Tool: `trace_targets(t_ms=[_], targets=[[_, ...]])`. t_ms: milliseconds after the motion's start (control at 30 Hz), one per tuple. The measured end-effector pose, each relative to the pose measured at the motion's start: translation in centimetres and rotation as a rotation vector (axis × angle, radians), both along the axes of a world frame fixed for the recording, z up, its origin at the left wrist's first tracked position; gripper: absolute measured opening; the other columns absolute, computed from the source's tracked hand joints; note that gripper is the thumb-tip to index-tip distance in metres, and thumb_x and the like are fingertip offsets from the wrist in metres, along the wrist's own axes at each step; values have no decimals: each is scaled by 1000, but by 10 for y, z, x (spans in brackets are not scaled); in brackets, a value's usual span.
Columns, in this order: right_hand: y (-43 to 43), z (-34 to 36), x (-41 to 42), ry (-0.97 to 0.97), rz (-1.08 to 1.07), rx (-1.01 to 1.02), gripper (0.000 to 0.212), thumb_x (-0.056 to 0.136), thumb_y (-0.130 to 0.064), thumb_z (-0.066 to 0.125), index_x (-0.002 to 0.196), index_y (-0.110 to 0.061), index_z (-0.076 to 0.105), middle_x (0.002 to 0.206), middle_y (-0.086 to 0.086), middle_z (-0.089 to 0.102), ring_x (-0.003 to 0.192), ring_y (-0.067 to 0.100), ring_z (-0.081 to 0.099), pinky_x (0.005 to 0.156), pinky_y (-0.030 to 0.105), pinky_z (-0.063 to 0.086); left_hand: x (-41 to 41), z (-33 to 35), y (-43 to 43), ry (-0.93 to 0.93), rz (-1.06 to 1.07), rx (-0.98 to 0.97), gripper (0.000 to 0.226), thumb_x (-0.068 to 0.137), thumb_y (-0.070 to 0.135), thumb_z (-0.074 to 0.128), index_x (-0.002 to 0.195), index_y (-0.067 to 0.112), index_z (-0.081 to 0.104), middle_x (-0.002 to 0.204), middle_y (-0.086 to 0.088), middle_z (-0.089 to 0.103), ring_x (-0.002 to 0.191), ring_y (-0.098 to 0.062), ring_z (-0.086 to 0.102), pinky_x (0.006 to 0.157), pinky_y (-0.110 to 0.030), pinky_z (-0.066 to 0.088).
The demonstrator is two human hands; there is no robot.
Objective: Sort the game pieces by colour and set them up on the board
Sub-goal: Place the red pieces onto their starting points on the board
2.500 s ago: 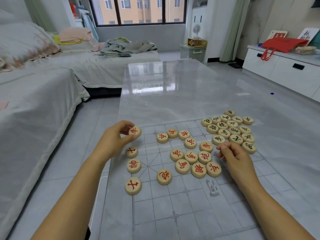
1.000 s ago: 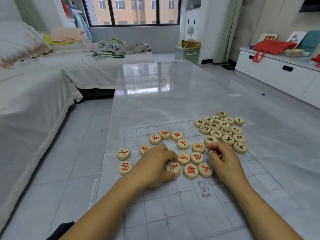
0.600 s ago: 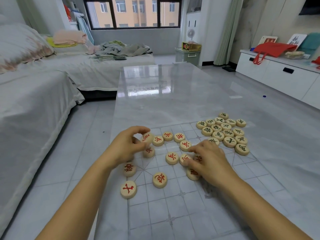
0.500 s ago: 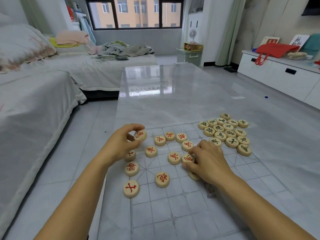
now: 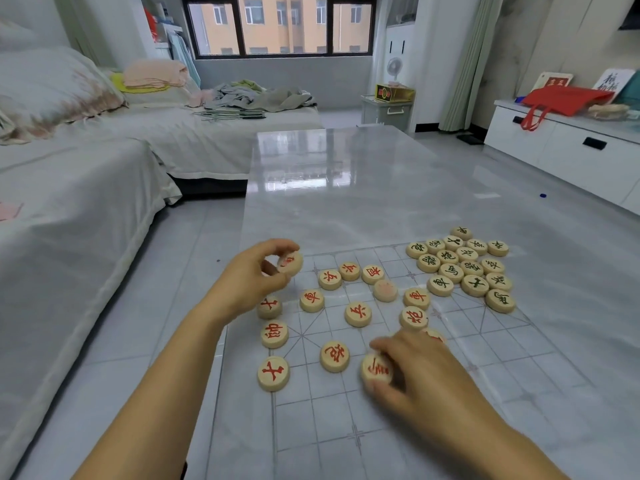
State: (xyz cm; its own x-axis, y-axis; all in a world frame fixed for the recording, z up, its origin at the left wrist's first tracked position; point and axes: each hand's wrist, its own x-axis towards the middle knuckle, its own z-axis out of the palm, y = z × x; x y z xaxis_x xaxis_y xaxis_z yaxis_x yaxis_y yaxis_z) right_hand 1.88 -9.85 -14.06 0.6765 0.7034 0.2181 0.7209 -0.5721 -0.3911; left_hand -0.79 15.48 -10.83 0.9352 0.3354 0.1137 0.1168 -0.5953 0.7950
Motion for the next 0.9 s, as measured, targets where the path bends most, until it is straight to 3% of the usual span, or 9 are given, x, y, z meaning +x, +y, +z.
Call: trace_targets(t_ms=[67, 167, 300, 367, 533, 700, 900], targets=[[-8, -12, -10, -3, 8, -44, 39, 85, -50, 49, 121, -36, 46, 113, -17, 47, 105, 6, 42, 84, 19, 32, 3, -2, -12, 87, -92, 174, 40, 86, 12, 60, 120, 32, 53, 114, 12, 51, 90, -10, 54, 68, -13, 43], [-16, -18, -10, -92, -46, -33, 36, 73, -56, 50, 98, -33, 60, 92, -16, 53, 84, 7, 53, 64, 17, 33, 6, -6, -28, 230, -207, 305, 41, 84, 16, 61, 122, 29, 54, 114, 10, 52, 96, -11, 51, 79, -15, 40], [-29, -17, -5, -8, -77, -27, 46, 83, -59, 46, 124, -38, 43, 116, -18, 41, 107, 2, 36, 86, 17, 31, 7, -10, -39, 368, -336, 442, 40, 85, 22, 63, 123, 30, 54, 123, 8, 47, 105, -11, 49, 93, -24, 43], [-36, -15, -2, 12, -94, 5, 46, 83, -60, 46, 124, -40, 41, 113, -20, 41, 105, 1, 36, 87, 16, 33, 8, -11, -43, 418, -386, 468, 40, 85, 22, 63, 123, 31, 53, 124, 7, 45, 105, -11, 49, 94, -26, 44], [-47, -8, 27, 37, -183, 101, 35, 89, -43, 49, 122, -30, 51, 100, -14, 46, 98, 4, 41, 82, 19, 38, 6, -4, -42, 404, -357, 454, 48, 84, 20, 64, 128, 32, 47, 122, 10, 42, 103, -7, 48, 91, -22, 44], [-24, 1, 45, 21, -29, -71, 44, 88, -43, 52, 129, -30, 45, 100, -14, 35, 100, 5, 34, 79, 20, 30, 2, 3, -25, 302, -202, 396, 24, 83, 15, 65, 103, 25, 58, 103, 7, 55, 85, -7, 52, 69, -12, 41], [-7, 6, 52, 4, -22, -174, 40, 84, -48, 55, 118, -27, 53, 95, -11, 36, 94, 9, 38, 74, 22, 30, 6, -5, -21, 270, -170, 352, 21, 83, 20, 66, 102, 23, 60, 100, 6, 58, 88, -9, 54, 69, -12, 41]])
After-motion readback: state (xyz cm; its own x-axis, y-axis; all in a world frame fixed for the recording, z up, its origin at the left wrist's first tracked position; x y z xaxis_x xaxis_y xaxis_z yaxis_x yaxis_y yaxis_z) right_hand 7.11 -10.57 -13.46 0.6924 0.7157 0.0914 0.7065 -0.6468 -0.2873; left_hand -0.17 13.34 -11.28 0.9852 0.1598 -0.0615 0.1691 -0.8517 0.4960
